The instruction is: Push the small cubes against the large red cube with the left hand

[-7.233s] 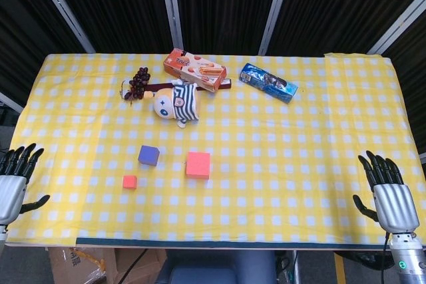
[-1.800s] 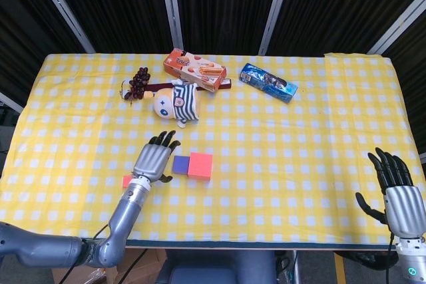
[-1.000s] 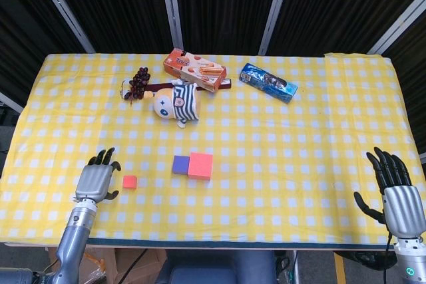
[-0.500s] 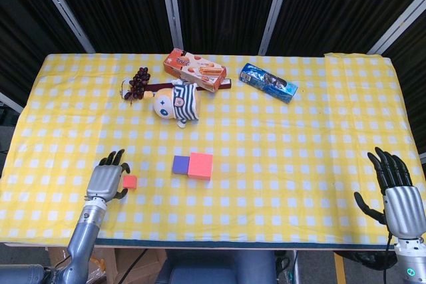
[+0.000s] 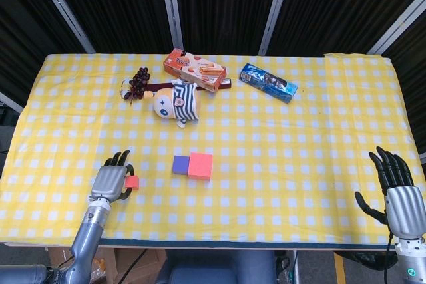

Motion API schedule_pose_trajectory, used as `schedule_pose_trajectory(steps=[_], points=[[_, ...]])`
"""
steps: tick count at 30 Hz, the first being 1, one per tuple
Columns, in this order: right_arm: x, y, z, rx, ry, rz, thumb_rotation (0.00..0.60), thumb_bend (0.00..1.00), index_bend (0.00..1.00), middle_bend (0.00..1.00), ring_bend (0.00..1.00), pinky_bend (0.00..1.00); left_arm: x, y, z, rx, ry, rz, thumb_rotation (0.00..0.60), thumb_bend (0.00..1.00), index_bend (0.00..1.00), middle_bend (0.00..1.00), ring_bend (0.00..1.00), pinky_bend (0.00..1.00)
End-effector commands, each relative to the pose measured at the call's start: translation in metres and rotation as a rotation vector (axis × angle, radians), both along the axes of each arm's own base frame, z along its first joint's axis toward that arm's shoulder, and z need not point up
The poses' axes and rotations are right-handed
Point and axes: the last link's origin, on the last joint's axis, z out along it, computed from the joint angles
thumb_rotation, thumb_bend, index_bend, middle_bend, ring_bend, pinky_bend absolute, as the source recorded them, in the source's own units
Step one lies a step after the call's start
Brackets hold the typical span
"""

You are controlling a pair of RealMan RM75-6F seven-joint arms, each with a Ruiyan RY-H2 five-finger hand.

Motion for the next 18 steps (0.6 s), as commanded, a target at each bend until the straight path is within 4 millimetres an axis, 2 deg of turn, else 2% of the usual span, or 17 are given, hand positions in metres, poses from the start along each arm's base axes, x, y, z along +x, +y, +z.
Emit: schedule_pose_trajectory(steps=[1,9,18], points=[[0.0,0.0,-0.001,0.0,-0.001,0.001,0.6,0.36,0.0,0.0,0.0,0.07,0.016,0.01,0.004,0.027,-0.032,-0.058,0.6,0.38,0.44,0.0,0.0,0.14],[0.0,0.0,0.0,0.001,-0.012,-0.002,0.6,0.36,0.0,0.0,0.0,0.07,0.04,0.036,0.0,0.031,-0.004,-0.163,0.6,0.38,0.44,0.0,0.0,0.14],[0.0,-0.001,0.001,-0.001,-0.019,-0.005,0.6,0.36,0.0,0.0,0.0,0.07,0.048,0.053,-0.017,0.019,0.003,-0.189,0.6,0.38,0.44,0.0,0.0,0.14]])
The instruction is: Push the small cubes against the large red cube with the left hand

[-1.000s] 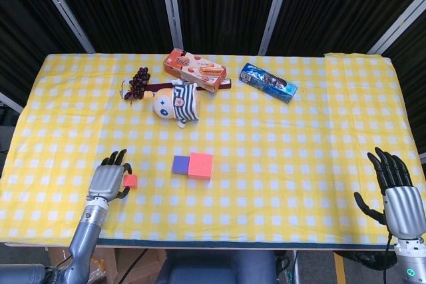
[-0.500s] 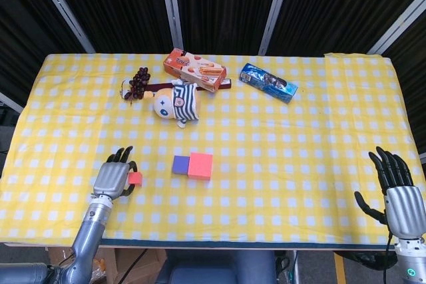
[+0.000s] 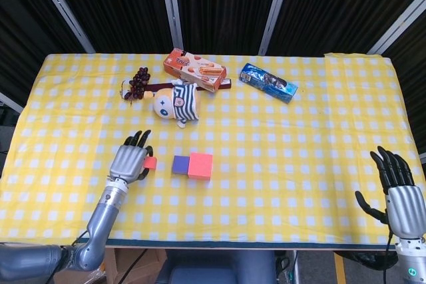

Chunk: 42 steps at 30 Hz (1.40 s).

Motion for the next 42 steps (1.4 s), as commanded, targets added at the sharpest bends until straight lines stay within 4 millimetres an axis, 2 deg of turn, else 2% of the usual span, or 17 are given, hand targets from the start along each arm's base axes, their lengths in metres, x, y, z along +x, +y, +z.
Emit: schedule_pose_trajectory(steps=[1,13,37,42], points=[[0.0,0.0,0.0,-0.001,0.0,0.0,0.6,0.36,0.0,0.0,0.0,0.07,0.005,0.004,-0.006,-0.01,-0.011,-0.006,0.6,0.38,0.44,0.0,0.0,0.14],[0.001,-0.001,0.002,-0.004,-0.005,0.003,0.6,0.36,0.0,0.0,0.0,0.07,0.023,0.008,-0.024,-0.028,-0.034,-0.039,0.6,0.38,0.45,0.0,0.0,0.14],[0.0,0.002,0.0,-0.007,-0.013,0.011,0.6,0.37,0.0,0.0,0.0,0.07,0.028,0.008,-0.04,-0.044,-0.037,-0.023,0.6,0.37,0.44,0.0,0.0,0.14],[0.001,0.001,0.001,-0.008,-0.013,0.013,0.6,0.36,0.0,0.0,0.0,0.07,0.028,0.008,-0.041,-0.043,-0.033,-0.025,0.6,0.29,0.41,0.0,0.0,0.14]])
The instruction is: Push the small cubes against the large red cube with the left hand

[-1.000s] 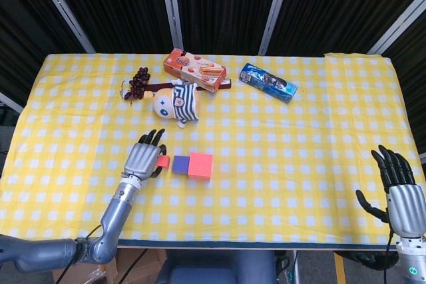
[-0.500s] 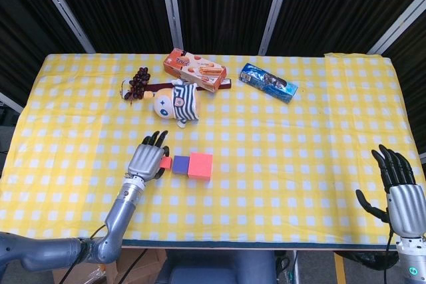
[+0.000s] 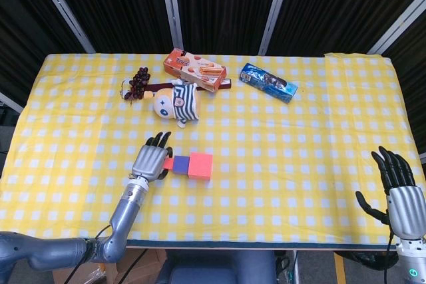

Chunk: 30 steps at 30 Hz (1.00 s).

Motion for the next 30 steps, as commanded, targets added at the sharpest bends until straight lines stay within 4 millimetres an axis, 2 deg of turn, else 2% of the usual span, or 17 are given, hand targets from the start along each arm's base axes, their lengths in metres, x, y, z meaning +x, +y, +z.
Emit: schedule_pose_trajectory(steps=[1,10,14,17,19,23,26,30], points=[[0.0,-0.001,0.0,-0.001,0.0,0.0,0.6,0.36,0.0,0.0,0.0,0.07,0.0,0.0,0.0,-0.001,0.001,0.001,0.6,0.28,0.41,0.0,0.0,0.14],[0.0,0.0,0.0,0.001,0.001,0.0,0.6,0.36,0.0,0.0,0.0,0.07,-0.003,-0.001,0.002,-0.006,0.004,0.007,0.6,0.22,0.24,0.0,0.0,0.14],[-0.001,0.0,0.001,-0.004,0.0,0.0,0.6,0.36,0.0,0.0,0.0,0.07,-0.002,-0.005,0.014,0.012,-0.035,0.013,0.6,0.21,0.18,0.0,0.0,0.14],[-0.001,0.0,0.001,-0.004,-0.002,0.0,0.6,0.36,0.0,0.0,0.0,0.07,-0.006,-0.011,0.027,0.018,-0.025,0.003,0.6,0.31,0.16,0.0,0.0,0.14],[0.0,0.0,0.001,-0.006,-0.002,0.004,0.6,0.37,0.0,0.0,0.0,0.07,-0.012,-0.014,0.035,0.017,-0.009,0.007,0.6,0.45,0.15,0.0,0.0,0.14],[0.002,0.0,0.001,-0.011,-0.004,0.014,0.6,0.36,0.0,0.0,0.0,0.07,-0.022,-0.021,0.046,-0.015,-0.011,0.077,0.6,0.63,0.15,0.0,0.0,0.14],[0.002,0.0,0.0,-0.012,-0.007,0.019,0.6,0.36,0.0,0.0,0.0,0.07,-0.027,-0.027,0.051,-0.058,-0.003,0.153,0.6,0.67,0.15,0.0,0.0,0.14],[0.003,-0.001,0.0,-0.014,-0.012,0.024,0.6,0.37,0.0,0.0,0.0,0.07,-0.03,-0.028,0.053,-0.088,0.036,0.195,0.6,0.67,0.15,0.0,0.0,0.14]])
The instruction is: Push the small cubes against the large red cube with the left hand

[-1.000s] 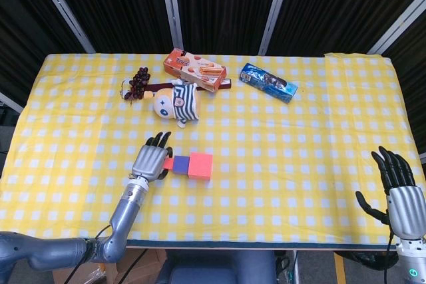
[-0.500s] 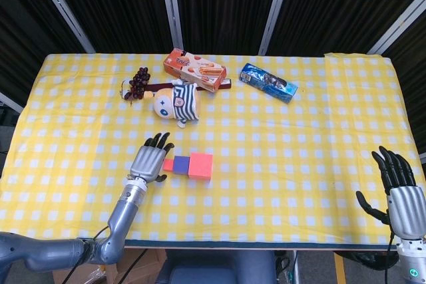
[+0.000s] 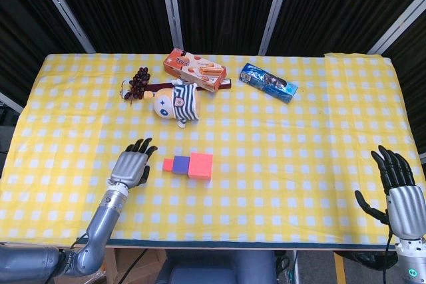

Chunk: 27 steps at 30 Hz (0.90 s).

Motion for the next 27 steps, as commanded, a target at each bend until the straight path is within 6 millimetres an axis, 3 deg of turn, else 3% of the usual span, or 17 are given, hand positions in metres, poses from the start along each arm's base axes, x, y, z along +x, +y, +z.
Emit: schedule_pose_trajectory(steps=[1,27], points=[[0.0,0.0,0.0,0.0,-0.003,0.001,0.6,0.36,0.0,0.0,0.0,0.07,-0.004,-0.003,0.003,-0.04,0.032,0.049,0.6,0.67,0.15,0.0,0.0,0.14],[0.0,0.0,0.001,-0.011,-0.016,0.009,0.6,0.36,0.0,0.0,0.0,0.07,0.021,-0.011,-0.026,-0.106,-0.015,0.026,0.6,0.67,0.18,0.0,0.0,0.14]])
